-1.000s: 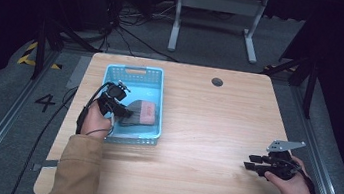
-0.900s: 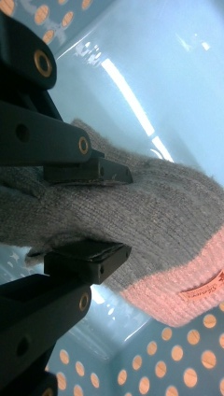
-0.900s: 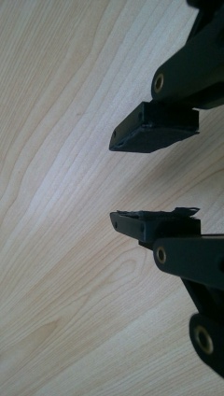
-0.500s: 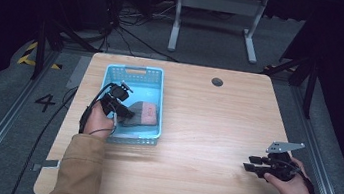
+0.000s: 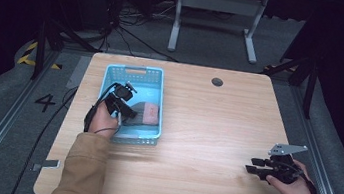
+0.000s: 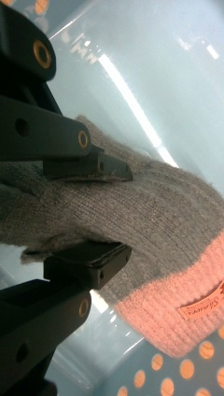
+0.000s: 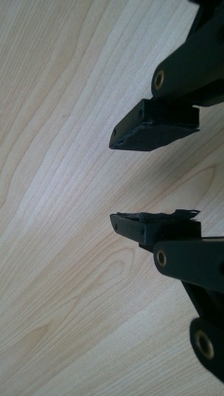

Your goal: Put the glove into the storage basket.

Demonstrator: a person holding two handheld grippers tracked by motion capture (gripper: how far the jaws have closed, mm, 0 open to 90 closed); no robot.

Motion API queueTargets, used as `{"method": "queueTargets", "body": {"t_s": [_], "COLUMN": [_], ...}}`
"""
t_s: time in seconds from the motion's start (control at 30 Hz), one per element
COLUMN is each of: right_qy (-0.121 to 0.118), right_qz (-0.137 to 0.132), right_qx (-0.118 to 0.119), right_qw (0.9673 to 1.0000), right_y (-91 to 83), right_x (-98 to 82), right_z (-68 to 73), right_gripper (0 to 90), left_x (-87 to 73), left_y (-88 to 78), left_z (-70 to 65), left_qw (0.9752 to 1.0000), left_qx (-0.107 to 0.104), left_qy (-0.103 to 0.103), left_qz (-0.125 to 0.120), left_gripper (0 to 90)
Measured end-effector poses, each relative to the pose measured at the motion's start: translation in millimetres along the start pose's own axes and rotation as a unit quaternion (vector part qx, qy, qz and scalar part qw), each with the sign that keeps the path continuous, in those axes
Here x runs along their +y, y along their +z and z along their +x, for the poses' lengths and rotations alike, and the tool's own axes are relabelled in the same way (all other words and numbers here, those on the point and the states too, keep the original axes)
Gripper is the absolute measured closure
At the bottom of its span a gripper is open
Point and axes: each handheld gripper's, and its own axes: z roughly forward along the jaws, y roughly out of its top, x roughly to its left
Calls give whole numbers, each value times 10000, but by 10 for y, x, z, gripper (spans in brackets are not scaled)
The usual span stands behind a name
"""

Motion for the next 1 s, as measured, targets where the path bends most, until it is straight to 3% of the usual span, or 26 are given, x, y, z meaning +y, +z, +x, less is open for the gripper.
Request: {"method": "queueTargets", "body": {"t_s": [0.13,0.27,0.53,0.67,1.0], "right_qy": [-3,-19,-20,-63,-216], "right_qz": [-20,-23,-22,-34,-42], "right_qx": [-12,-3,6,26,143], "right_qw": [10000,10000,10000,10000,9997], "right_y": [-11,1,-6,15,109], "right_x": [0,7,7,43,176], "right_z": [-2,5,-1,-7,-1], "right_gripper": [580,573,568,566,562], "left_x": [-4,-3,4,-2,-46], "left_y": [4,5,-120,-296,-598], "left_z": [-1,-13,-58,-192,-479], "left_qw": [10000,9997,9990,9971,9934], "left_qx": [30,218,263,209,27], "left_qy": [-30,109,96,260,494], "left_qz": [-8,13,-354,-691,-1037], "left_gripper": [573,528,445,423,443]}}
